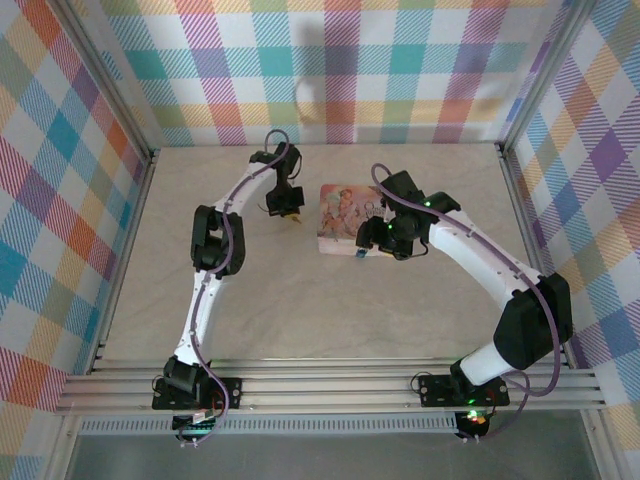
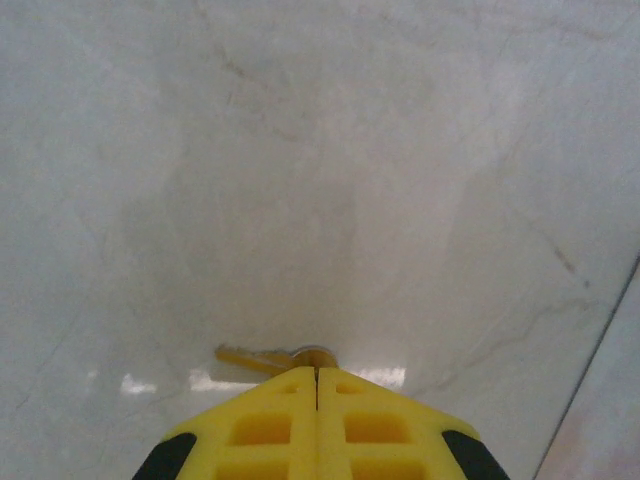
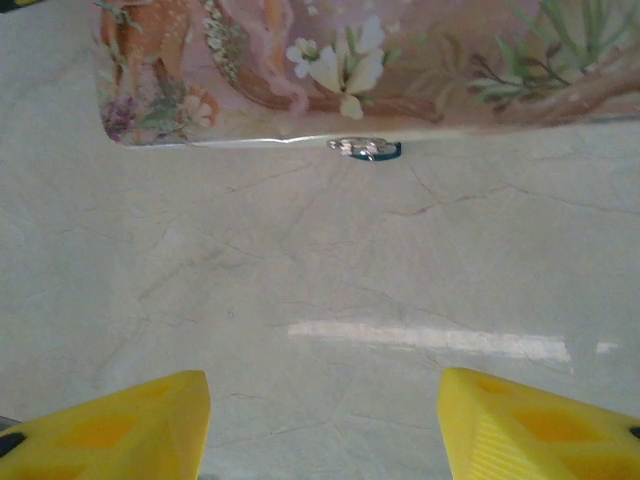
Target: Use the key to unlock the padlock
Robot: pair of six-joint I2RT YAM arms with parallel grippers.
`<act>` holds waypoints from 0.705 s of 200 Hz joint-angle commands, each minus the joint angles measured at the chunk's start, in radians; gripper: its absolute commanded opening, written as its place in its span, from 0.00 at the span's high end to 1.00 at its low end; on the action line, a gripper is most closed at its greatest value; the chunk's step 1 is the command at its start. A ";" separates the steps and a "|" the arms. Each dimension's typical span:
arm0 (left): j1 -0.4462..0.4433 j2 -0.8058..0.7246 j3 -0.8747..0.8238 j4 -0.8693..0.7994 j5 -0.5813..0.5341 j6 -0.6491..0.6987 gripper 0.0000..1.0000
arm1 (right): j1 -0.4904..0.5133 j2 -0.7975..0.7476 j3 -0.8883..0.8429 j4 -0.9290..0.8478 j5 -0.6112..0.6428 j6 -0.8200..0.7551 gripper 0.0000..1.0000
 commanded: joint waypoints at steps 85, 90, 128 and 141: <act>0.033 -0.440 -0.123 -0.177 0.176 0.049 1.00 | 0.034 -0.122 -0.209 0.596 -0.196 -0.148 0.47; 0.033 -0.465 -0.142 -0.179 0.189 0.043 1.00 | 0.045 -0.119 -0.213 0.632 -0.209 -0.170 0.47; 0.033 -0.646 -0.290 -0.180 0.316 -0.045 1.00 | 0.146 -0.064 -0.215 0.833 -0.220 -0.341 0.46; 0.033 -0.697 -0.338 -0.165 0.361 -0.076 1.00 | 0.168 -0.035 -0.214 0.912 -0.211 -0.367 0.46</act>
